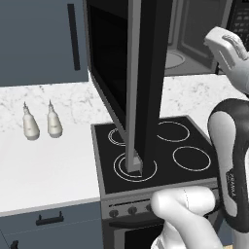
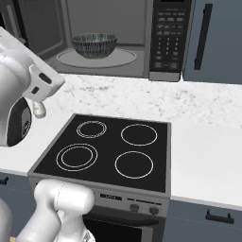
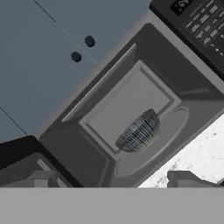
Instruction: Open the microwave, place the bowl with waffle inside the microwave, then close the microwave door and turn it on.
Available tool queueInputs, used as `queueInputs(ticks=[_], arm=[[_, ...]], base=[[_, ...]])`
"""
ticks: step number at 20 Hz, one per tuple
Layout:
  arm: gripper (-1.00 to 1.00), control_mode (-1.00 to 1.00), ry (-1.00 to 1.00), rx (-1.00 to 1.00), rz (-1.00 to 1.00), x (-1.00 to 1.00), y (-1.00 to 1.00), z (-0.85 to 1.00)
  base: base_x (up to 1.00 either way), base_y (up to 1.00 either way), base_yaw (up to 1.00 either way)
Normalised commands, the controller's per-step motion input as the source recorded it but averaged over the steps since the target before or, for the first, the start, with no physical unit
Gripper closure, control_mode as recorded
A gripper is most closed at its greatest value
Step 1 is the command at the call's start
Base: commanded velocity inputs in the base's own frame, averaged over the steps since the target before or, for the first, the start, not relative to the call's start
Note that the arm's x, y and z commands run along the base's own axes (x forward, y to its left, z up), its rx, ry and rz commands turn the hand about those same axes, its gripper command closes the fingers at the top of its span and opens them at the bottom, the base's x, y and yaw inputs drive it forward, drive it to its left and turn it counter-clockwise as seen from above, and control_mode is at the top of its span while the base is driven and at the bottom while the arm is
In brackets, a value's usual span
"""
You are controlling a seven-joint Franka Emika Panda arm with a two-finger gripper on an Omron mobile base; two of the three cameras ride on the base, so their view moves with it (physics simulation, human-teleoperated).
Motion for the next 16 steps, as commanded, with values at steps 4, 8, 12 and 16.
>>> queueInputs(ticks=[4, 8, 12, 16], arm=[[-1.0, -1.0, 0.0, -0.29, -0.05, -0.94, 0.37, 0.0], [-1.0, -1.0, 0.0, -0.21, -0.09, -0.61, 0.19, 0.0], [-1.0, -1.0, 0.0, -0.21, -0.03, -0.68, 0.06, 0.0], [-1.0, -1.0, 0.0, -0.19, 0.0, -0.62, 0.28, -0.09]], base=[[0.0, 0.0, 0.0], [0.0, 0.0, 0.0], [0.0, 0.0, 0.0], [0.0, 0.0, 0.0]])
